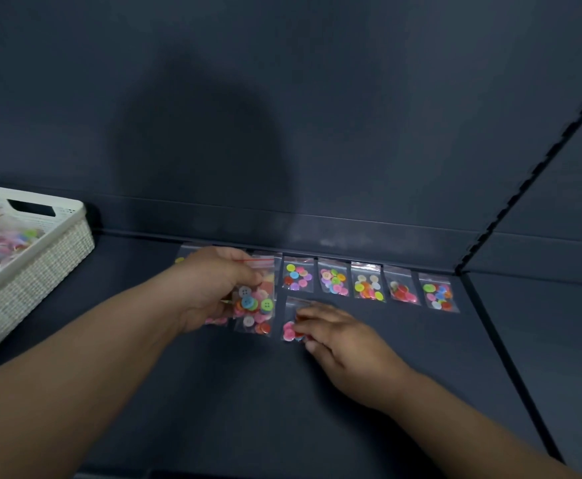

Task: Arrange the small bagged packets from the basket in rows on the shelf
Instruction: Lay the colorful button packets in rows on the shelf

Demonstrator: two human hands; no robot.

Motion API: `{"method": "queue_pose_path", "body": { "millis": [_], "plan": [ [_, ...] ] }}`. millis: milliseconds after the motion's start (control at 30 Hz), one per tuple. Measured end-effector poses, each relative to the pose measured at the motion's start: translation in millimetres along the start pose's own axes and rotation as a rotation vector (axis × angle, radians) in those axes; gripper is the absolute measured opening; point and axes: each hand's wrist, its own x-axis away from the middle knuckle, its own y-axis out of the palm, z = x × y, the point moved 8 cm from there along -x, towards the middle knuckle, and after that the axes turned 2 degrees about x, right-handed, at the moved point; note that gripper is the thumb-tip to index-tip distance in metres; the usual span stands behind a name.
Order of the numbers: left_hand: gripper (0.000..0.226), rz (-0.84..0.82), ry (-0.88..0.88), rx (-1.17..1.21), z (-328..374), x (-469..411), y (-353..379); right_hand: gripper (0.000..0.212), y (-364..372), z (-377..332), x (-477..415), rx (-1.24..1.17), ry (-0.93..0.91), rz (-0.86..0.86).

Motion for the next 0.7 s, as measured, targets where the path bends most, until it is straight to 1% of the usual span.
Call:
{"method": "queue_pose_path", "body": {
  "millis": [133,200,233,267,333,367,400,433,500,600,667,700],
  "plan": [
    [0.014,-0.015,-0.010,-0.020,0,-1,6,0.036,0,-2,-1,-0.012,0.000,-0.005],
    [0.015,-0.036,-0.006,-0.027,-1,-1,8,0.033,-4,-2,-1,-0.087,0.024,0.033],
    [0.015,-0.045,0.000,-0.030,-1,-1,10,0.030,-10,0,-2,-0.179,0.067,0.089],
    [0.015,-0.052,0.007,-0.031,-1,0,12,0.025,-19,3,-2,-0.326,0.133,0.170],
    [0.014,-0.061,0.026,-0.031,2,2,18,0.018,-35,7,-1,-0.724,0.276,0.294],
    [0.015,-0.064,0.042,-0.036,4,3,23,0.018,-38,6,-2,-0.919,0.327,0.304],
    [0.016,-0.069,0.064,-0.044,6,5,29,0.016,-39,5,-5,-1.045,0.363,0.290],
    [0.018,-0.074,0.087,-0.053,8,6,35,0.016,-38,3,-6,-1.099,0.388,0.263],
    [0.018,-0.091,0.139,-0.071,14,9,49,0.021,-38,2,-7,-1.126,0.417,0.229],
    [0.015,-0.046,0.212,-0.140,14,8,57,0.025,-42,18,4,-1.083,0.508,0.297],
    [0.016,0.029,0.333,-0.322,14,6,54,0.024,-42,35,15,-1.030,0.587,0.330],
    [0.018,0.042,0.398,-0.433,12,6,55,0.023,-40,43,20,-0.986,0.627,0.323]
  ]
}}
